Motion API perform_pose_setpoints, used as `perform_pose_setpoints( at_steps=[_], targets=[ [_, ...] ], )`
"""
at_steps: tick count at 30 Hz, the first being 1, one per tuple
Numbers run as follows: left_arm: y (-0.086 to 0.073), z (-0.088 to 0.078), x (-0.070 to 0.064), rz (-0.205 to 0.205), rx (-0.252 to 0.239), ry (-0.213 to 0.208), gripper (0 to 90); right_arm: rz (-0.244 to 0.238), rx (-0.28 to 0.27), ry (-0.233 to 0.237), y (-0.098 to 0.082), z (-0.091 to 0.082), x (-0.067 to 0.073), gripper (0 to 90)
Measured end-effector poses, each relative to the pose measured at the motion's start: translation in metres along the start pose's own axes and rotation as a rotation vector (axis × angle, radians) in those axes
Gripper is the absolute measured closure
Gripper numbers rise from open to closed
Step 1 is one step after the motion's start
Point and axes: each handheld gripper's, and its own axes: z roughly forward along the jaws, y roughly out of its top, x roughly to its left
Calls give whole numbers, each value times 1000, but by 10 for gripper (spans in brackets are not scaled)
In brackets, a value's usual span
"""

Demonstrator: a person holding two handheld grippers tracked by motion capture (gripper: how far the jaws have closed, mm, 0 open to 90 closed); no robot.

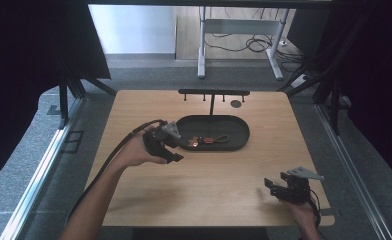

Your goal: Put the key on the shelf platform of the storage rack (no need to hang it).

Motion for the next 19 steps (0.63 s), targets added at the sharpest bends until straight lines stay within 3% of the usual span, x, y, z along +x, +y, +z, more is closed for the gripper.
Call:
perform_pose_setpoints(
  at_steps=[11,19],
  targets=[
    [-41,3,-20,-46,-21,10,474,-5,2,-2,0,1,0,277],
    [-49,4,-21,-70,-32,29,449,-6,0,4,1,3,0,277]
  ],
)
